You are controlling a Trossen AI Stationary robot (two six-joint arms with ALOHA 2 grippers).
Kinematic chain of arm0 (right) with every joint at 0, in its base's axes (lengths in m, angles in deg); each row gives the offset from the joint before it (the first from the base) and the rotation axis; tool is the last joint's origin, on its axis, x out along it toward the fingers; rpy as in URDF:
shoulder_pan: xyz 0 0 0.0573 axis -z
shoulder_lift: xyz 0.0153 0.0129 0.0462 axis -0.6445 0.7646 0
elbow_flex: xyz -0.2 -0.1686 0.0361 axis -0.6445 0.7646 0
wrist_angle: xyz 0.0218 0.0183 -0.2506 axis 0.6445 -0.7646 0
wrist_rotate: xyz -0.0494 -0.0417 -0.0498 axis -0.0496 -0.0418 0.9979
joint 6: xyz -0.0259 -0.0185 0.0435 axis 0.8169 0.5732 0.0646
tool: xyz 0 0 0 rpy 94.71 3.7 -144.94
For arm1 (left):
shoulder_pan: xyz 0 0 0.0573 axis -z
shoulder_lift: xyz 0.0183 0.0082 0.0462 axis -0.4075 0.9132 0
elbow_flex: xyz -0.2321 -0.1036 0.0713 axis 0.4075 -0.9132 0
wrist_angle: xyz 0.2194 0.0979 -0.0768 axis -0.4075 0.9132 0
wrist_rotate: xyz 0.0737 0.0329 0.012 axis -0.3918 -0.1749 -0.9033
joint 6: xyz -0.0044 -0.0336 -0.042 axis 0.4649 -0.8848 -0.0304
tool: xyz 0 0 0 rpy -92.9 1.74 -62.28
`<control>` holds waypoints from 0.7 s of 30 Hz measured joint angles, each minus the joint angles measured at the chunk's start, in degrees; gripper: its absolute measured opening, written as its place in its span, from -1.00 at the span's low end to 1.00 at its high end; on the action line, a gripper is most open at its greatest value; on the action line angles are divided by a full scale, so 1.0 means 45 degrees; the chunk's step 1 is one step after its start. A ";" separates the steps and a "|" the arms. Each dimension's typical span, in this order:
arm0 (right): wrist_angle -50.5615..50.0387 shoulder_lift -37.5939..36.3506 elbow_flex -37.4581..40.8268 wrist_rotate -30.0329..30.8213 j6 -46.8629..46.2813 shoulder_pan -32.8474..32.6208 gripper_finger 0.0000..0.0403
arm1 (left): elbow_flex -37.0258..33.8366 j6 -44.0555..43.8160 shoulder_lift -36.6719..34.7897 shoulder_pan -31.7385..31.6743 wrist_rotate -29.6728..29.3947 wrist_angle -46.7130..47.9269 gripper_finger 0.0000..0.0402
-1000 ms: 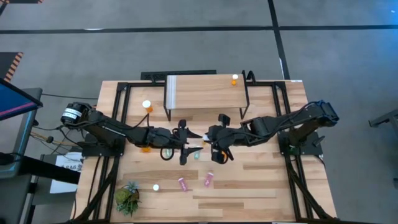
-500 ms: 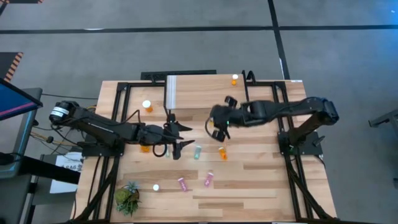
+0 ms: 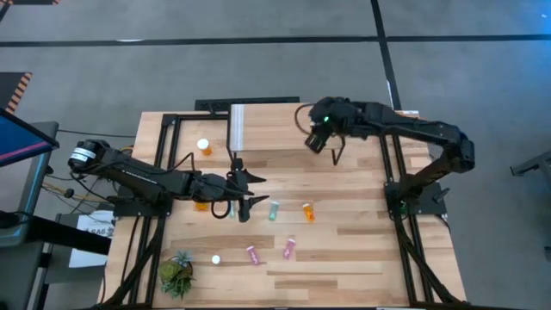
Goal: Pick and place medicine bottles onto shelf by color
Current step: Put the bottom small orange pill bottle on the shelf aligned with the other small orange pill bottle
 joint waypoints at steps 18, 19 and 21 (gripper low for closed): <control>0.2953 -0.3973 0.4337 -0.0336 -0.0025 0.1391 -0.36 | 0.0000 -0.0011 0.0000 0.0029 0.0029 -0.0607 0.16; 0.2920 -0.3884 0.4342 -0.0336 0.0024 0.1508 -0.35 | 0.0000 -0.0011 0.0005 0.0029 0.0029 -0.0667 0.16; 0.2906 -0.3632 0.4347 -0.0336 0.0095 0.1713 -0.35 | 0.0000 -0.0014 0.0000 0.0029 0.0029 -0.0728 0.16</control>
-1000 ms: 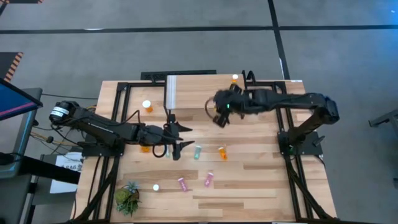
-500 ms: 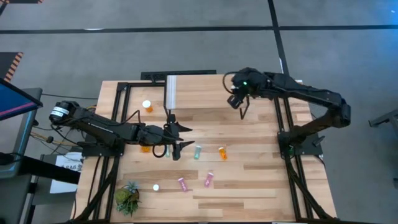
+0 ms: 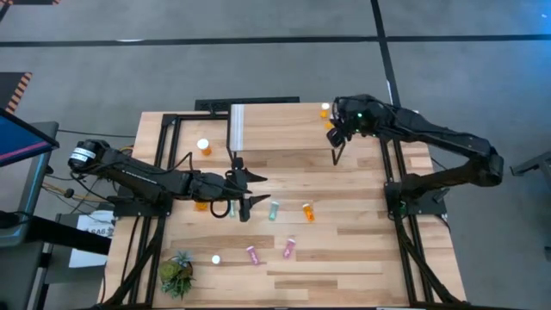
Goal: Pick and place medicine bottles onto shelf by color
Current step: Put the bottom small orange pill bottle on the shelf aligned with the other small orange pill bottle
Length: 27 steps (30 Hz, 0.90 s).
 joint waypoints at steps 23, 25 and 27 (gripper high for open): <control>0.0969 0.2432 0.0015 -0.0010 0.0225 0.0867 -0.33 | 0.0000 0.0005 0.0005 0.0003 -0.0011 0.0180 0.16; 0.1011 0.2428 0.0012 -0.0010 0.0225 0.0872 -0.33 | 0.0000 0.0000 0.0005 0.0005 -0.0010 0.0180 0.16; 0.1002 0.2428 0.0014 -0.0010 0.0225 0.0872 -0.33 | 0.0000 0.0001 0.0005 0.0002 -0.0010 0.0180 0.16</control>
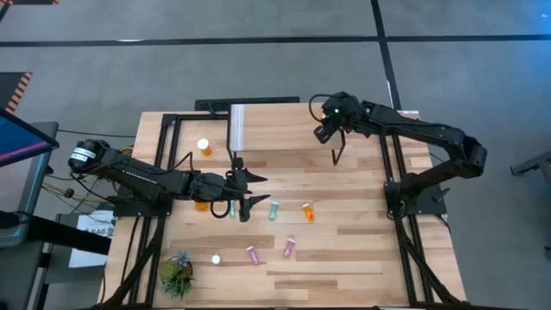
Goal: Pick and place medicine bottles onto shelf by color
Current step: Put the bottom small orange pill bottle on the shelf aligned with the other small orange pill bottle
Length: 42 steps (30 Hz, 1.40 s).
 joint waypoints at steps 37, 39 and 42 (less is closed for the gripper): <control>-0.0069 0.0000 -0.0001 0.0030 0.0005 0.0010 -0.08 | 0.0000 -0.0051 0.0000 0.0002 0.0000 -0.0107 0.16; -0.0040 0.0000 0.0000 0.0034 0.0005 0.0010 -0.05 | 0.0000 -0.0046 0.0000 0.0001 0.0000 -0.0107 0.16; -0.0042 0.0000 -0.0003 0.0039 0.0005 0.0010 -0.02 | 0.0000 -0.0045 0.0000 -0.0002 0.0000 -0.0102 0.16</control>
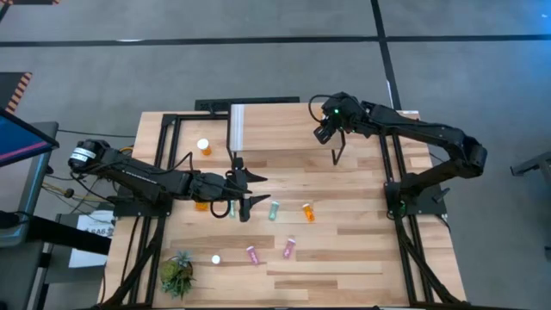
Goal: Pick and place medicine bottles onto shelf by color
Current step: Put the bottom small orange pill bottle on the shelf aligned with the other small orange pill bottle, then put the small orange pill bottle on the shelf aligned with the other small orange pill bottle
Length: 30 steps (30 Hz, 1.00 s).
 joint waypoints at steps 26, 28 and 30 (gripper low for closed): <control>-0.4029 -0.0543 -0.3265 0.2399 -0.0396 -0.3337 0.14 | -0.0005 0.0060 0.0005 0.0024 0.0000 0.0649 0.16; -0.4604 -0.0810 -0.3260 0.2878 -0.1063 -0.4300 0.14 | -0.0005 0.0057 0.0005 0.0024 0.0003 0.0646 0.16; -0.4862 -0.1052 -0.3260 0.3069 -0.1911 -0.5445 0.14 | -0.0005 0.0048 0.0005 0.0024 0.0005 0.0635 0.16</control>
